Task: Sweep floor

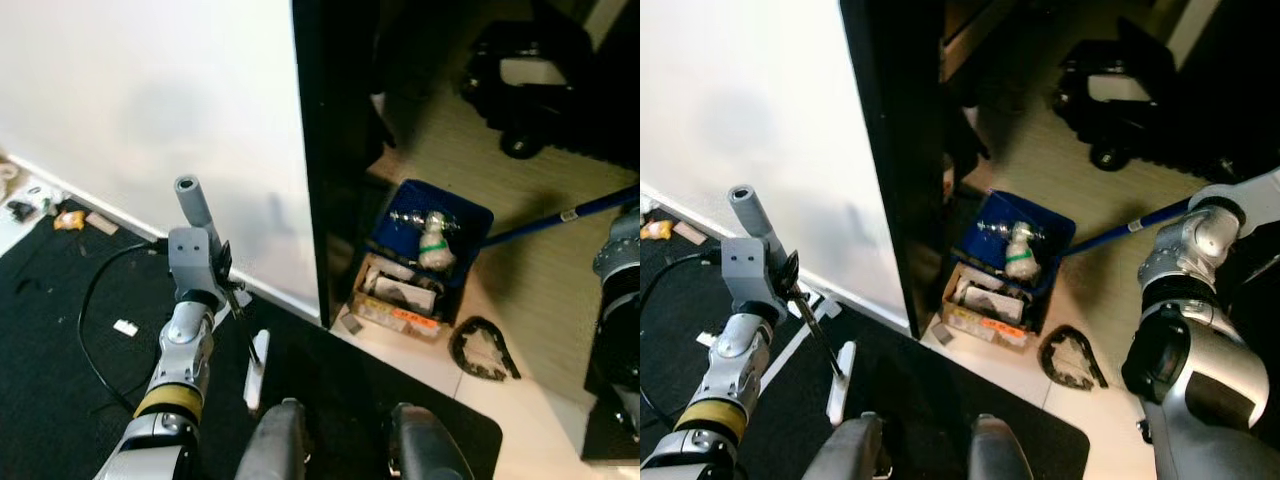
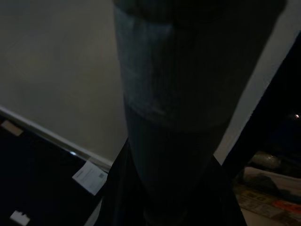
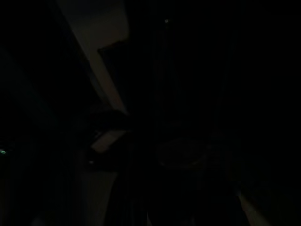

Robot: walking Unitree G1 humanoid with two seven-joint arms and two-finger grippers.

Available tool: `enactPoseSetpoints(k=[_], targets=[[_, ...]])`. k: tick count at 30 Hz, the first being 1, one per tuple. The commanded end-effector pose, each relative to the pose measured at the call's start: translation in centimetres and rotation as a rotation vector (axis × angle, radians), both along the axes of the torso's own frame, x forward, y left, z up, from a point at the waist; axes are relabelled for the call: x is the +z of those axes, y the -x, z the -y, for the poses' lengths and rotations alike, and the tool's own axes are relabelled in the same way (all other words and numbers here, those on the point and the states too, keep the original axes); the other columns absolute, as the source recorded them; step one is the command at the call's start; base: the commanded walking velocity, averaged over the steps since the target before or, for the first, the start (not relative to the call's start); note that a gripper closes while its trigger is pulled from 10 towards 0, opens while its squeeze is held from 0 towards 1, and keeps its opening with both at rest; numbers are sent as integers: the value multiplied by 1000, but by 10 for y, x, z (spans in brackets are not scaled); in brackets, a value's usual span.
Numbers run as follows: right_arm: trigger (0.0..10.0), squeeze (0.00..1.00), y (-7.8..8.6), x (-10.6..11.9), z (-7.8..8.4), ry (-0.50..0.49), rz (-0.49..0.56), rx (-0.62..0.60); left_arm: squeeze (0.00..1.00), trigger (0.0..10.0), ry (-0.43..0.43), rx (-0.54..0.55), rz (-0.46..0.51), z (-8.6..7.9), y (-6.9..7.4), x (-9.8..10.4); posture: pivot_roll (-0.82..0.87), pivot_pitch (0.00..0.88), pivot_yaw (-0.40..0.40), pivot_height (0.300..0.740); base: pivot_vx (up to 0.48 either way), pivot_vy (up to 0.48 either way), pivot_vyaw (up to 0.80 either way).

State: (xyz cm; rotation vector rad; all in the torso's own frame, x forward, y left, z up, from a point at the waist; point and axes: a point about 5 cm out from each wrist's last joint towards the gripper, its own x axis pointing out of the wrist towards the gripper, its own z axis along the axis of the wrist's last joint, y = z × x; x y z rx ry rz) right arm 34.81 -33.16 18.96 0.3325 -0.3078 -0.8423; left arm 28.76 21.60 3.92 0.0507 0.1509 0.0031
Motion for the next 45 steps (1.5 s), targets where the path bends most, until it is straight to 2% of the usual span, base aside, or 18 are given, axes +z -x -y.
enactPoseSetpoints(k=[1, 7, 16, 17, 23, 31, 32, 35, 45], targets=[[10000, 0, -8, 7, -9, 12, -19, 5, 0, 10000, -16, 11, 18, -3, 0, 3, 27, 89, -11, 740, 0, 0, 0], [10000, 0, -18, 19, -20, 99, -119, -34, 0, 10000, -24, 28, 24, -11, 8, 2, 46, 121, -32, 740, 0, 0, 0], [10000, 0, -24, 23, -32, 151, -158, -36, 0, 10000, -40, 47, 30, -17, 17, 1, 56, 143, -50, 740, 0, 0, 0], [10000, 0, -28, 26, -40, 181, -173, -44, 0, 10000, -44, 58, 36, -19, 19, 1, 62, 146, -57, 740, 0, 0, 0], [10000, 0, -32, 32, -51, 214, -194, -76, 0, 10000, -46, 73, 45, -21, 22, 2, 70, 139, -66, 740, 0, 0, 0], [10000, 0, -42, 44, -75, 177, -158, -76, 0, 10000, -46, 87, 56, -23, 22, 5, 72, 126, -70, 740, 0, 0, 0], [10000, 0, -42, 45, -78, 185, -157, -77, 0, 10000, -46, 88, 57, -23, 21, 5, 72, 126, -70, 740, 0, 0, 0], [10000, 0, -45, 52, -97, 296, -123, -89, 0, 10000, -48, 97, 67, -24, 19, 8, 76, 122, -70, 740, 0, 0, 0], [10000, 0, -47, 61, -119, 365, -68, -84, 0, 10000, -52, 108, 79, -28, 17, 13, 79, 118, -68, 740, 0, 0, 0]])
